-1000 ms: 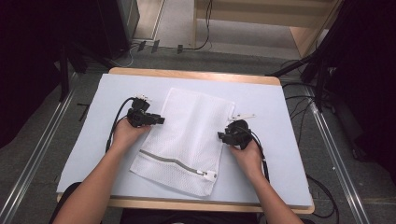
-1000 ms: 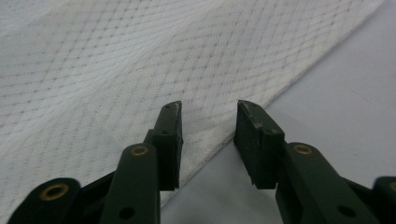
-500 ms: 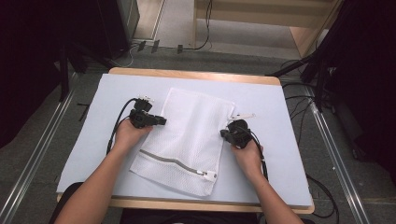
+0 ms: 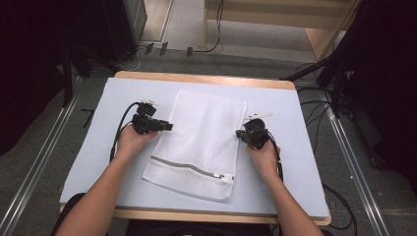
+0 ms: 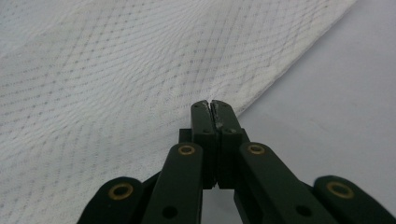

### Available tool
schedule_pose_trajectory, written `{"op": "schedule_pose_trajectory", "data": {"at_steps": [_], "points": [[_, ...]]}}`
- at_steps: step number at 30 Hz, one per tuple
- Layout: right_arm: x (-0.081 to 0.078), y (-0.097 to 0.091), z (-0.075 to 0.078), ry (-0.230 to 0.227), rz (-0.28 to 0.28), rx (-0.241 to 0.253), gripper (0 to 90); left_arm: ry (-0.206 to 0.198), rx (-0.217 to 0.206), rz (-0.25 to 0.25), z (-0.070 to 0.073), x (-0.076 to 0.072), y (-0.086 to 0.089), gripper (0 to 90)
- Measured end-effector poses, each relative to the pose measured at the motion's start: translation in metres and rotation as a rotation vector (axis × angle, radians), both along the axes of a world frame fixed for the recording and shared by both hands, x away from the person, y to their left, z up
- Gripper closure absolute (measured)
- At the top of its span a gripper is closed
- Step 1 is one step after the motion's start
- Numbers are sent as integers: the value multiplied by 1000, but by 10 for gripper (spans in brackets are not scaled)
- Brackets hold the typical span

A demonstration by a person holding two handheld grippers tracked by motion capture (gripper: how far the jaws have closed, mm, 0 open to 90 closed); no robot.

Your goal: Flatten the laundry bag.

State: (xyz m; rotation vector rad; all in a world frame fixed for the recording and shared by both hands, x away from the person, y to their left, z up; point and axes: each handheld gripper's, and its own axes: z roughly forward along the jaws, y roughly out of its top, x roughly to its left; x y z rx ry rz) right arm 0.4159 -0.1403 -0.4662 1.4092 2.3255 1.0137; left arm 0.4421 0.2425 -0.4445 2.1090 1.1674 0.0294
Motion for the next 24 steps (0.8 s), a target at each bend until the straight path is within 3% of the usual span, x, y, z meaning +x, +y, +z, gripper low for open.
{"op": "schedule_pose_trajectory", "data": {"at_steps": [10,19,22,24], "points": [[28,-7,0,17,7,15,900,-6,23,20,1,-12,4,644],[36,-2,-2,15,16,3,900,14,59,26,-6,-19,8,626],[38,-1,-2,18,19,-2,900,-3,64,28,-7,-21,5,716],[40,0,-3,17,23,-6,900,-9,80,13,-8,-22,2,870]]}}
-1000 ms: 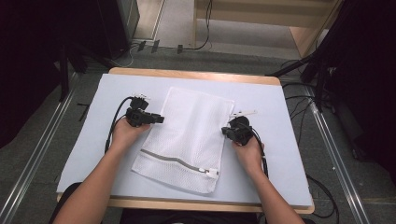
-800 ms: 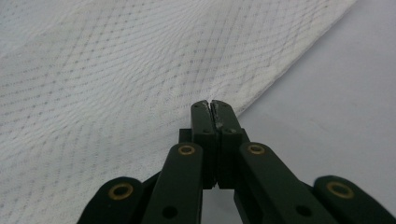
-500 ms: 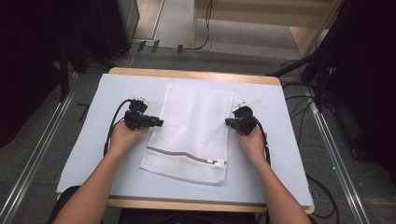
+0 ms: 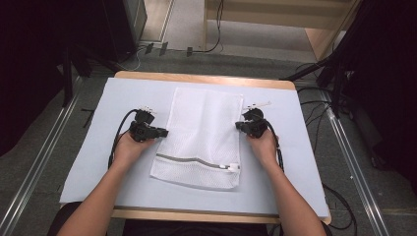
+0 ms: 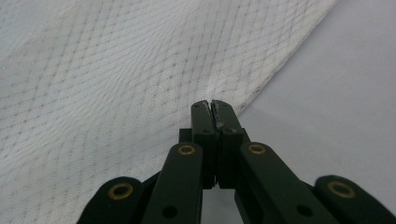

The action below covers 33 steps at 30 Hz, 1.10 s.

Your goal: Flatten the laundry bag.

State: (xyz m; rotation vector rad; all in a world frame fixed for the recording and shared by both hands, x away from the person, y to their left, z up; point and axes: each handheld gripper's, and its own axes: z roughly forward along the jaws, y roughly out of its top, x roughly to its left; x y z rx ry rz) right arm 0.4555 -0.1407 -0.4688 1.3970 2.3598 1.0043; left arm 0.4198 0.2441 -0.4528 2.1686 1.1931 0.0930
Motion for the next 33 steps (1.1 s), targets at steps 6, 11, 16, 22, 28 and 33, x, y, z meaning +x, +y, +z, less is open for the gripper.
{"op": "schedule_pose_trajectory", "data": {"at_steps": [6,11,16,22,28,33], "points": [[4,-1,0,1,-1,15,900,39,-14,-9,1,-4,1,900],[9,0,0,10,0,23,900,41,-11,5,3,-13,7,900],[10,1,-1,6,-1,23,900,45,-34,37,3,-11,16,900],[9,0,-1,18,-5,51,794,24,-72,12,7,-10,17,784],[3,-3,4,23,5,71,688,19,-121,13,15,-10,22,629],[-3,-3,7,19,15,88,666,2,-125,-5,19,-11,17,553]]}}
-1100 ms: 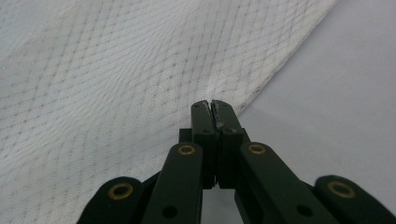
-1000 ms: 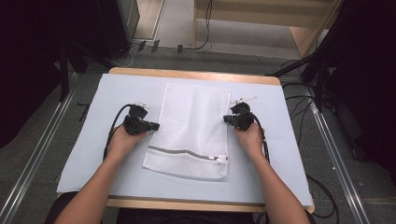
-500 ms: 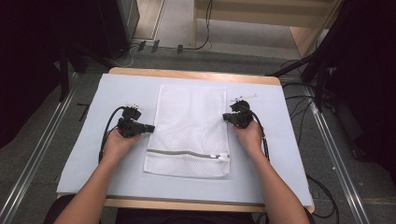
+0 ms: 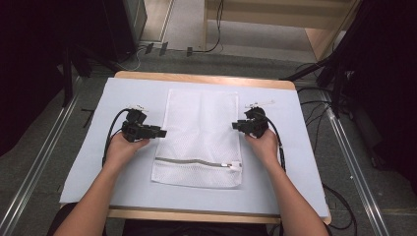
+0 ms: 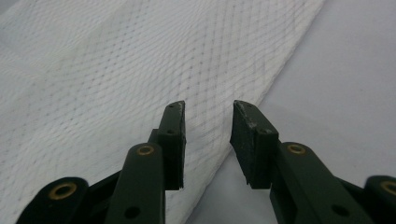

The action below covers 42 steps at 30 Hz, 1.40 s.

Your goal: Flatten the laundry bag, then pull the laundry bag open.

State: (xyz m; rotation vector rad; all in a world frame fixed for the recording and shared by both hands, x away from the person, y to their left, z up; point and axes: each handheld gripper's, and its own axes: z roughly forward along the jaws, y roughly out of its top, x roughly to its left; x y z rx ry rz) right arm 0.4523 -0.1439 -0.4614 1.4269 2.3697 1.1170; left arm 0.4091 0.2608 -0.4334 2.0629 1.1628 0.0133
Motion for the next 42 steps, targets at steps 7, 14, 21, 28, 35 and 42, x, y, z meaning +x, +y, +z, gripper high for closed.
{"op": "schedule_pose_trajectory", "data": {"at_steps": [7,14,21,28,35,42], "points": [[-12,0,4,-2,26,6,661,-9,-12,-34,6,-1,-10,445],[-25,-1,9,-9,46,12,633,-7,-29,-73,12,-1,-20,420],[-45,-4,19,-35,72,25,576,-36,15,-135,16,-10,-31,475],[-65,-10,22,-39,95,38,550,-45,22,-157,18,-19,-42,459],[-84,-18,22,-49,107,66,497,-31,24,-172,21,-25,-54,413],[-99,-20,22,-57,147,46,504,-38,22,-198,24,-30,-67,405]]}}
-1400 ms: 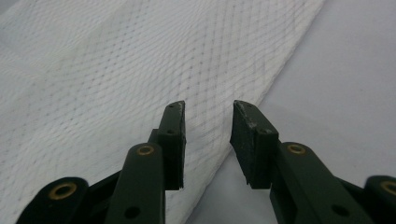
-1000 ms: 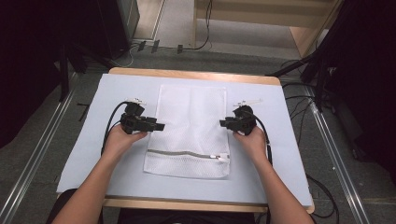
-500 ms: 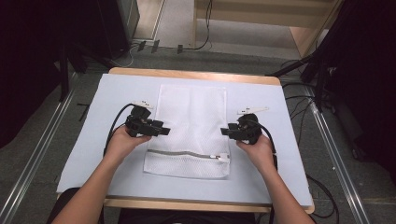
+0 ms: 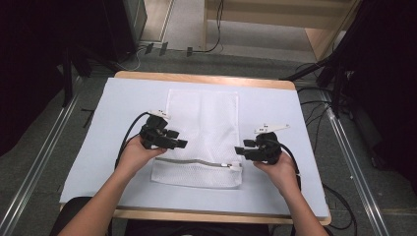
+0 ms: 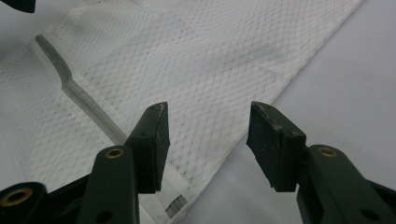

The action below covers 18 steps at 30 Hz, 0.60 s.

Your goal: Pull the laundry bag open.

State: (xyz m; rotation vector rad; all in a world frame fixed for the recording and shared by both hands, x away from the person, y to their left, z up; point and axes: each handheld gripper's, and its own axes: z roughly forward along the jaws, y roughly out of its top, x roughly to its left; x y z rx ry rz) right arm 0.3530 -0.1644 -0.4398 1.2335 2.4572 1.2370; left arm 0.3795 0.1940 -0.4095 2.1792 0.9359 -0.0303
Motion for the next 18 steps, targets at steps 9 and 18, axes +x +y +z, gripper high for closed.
{"op": "schedule_pose_trajectory", "data": {"at_steps": [9,18], "points": [[-8,-6,3,11,-19,10,568,2,0,-35,0,-6,-22,435],[-17,-2,-2,36,8,-7,649,35,-31,-78,-5,-8,-44,576]]}}
